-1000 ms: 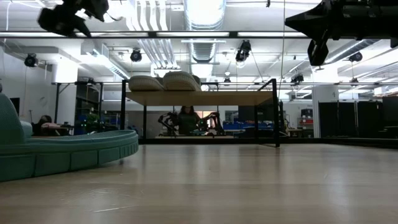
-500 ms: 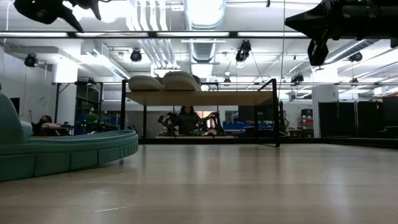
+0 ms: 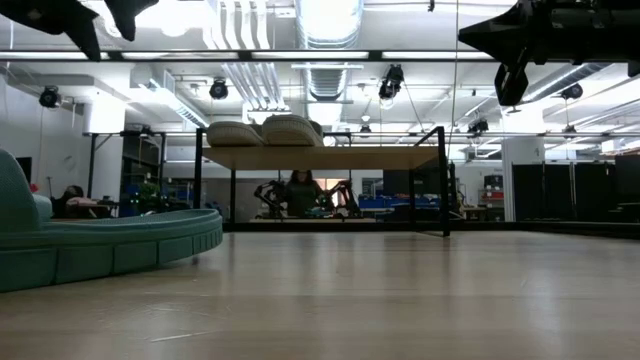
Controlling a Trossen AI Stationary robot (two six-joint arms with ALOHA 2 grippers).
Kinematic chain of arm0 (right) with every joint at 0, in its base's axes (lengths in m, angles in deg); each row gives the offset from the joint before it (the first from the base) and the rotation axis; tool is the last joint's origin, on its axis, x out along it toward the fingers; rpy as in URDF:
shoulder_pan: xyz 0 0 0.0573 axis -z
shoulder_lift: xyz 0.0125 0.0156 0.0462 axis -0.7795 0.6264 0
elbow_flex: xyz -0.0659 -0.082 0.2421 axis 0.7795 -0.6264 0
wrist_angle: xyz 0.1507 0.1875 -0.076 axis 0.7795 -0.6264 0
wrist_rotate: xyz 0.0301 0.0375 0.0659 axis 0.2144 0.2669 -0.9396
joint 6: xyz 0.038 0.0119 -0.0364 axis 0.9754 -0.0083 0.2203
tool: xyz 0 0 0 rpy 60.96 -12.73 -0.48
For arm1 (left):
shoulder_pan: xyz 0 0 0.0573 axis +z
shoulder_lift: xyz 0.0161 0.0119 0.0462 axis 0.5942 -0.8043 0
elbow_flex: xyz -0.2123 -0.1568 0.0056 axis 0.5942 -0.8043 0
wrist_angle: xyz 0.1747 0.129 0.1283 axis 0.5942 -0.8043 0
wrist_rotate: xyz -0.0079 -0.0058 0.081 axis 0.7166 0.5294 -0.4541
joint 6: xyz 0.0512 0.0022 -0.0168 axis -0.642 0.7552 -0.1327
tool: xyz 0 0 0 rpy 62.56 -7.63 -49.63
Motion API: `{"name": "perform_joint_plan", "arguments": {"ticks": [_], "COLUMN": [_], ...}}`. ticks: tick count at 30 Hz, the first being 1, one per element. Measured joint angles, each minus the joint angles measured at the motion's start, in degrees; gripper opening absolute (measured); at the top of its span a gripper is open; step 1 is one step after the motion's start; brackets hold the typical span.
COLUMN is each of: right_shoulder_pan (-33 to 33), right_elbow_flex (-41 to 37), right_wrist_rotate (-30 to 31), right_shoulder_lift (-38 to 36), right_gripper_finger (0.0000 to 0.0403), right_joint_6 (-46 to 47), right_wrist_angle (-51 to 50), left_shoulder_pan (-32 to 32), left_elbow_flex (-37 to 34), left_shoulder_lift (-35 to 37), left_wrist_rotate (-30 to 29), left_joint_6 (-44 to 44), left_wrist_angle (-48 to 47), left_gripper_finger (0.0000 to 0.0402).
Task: Pick and place slides into the shelf
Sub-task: Put the left green slide on the shelf
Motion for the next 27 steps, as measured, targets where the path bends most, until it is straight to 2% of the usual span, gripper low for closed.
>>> {"name": "perform_joint_plan", "arguments": {"ticks": [6, 10, 14, 19, 22, 27], "right_shoulder_pan": [0.0, 0.0, 0.0, 0.0, 0.0, 0.0], "right_elbow_flex": [0.0, 0.0, 0.0, 0.0, 0.0, 0.0], "right_wrist_rotate": [0.0, 0.0, 0.0, 0.0, 0.0, 0.0], "right_shoulder_lift": [0.0, 0.0, 0.0, 0.0, 0.0, 0.0], "right_gripper_finger": [0.0008, 0.0008, 0.0009, 0.0008, 0.0008, 0.0009], "right_joint_6": [-0.1, -0.1, -0.1, -0.1, -0.6, -1.0], "right_wrist_angle": [0.0, 0.0, -0.2, -1.0, -1.1, -1.1], "left_shoulder_pan": [-3.9, -8.1, -13.8, -21.0, -22.0, -22.1], "left_elbow_flex": [0.0, 0.0, 0.0, 0.0, 0.1, 0.3], "left_shoulder_lift": [-2.7, -5.3, -7.6, -9.7, -11.2, -14.7], "left_wrist_rotate": [0.8, 1.7, 1.4, -2.0, -1.9, -7.3], "left_joint_6": [5.8, 11.8, 22.2, 37.6, 38.3, 38.3], "left_wrist_angle": [-0.6, -5.9, -10.7, -11.4, -10.6, -9.8], "left_gripper_finger": [0.0194, 0.0194, 0.0194, 0.0194, 0.0194, 0.0194]}}
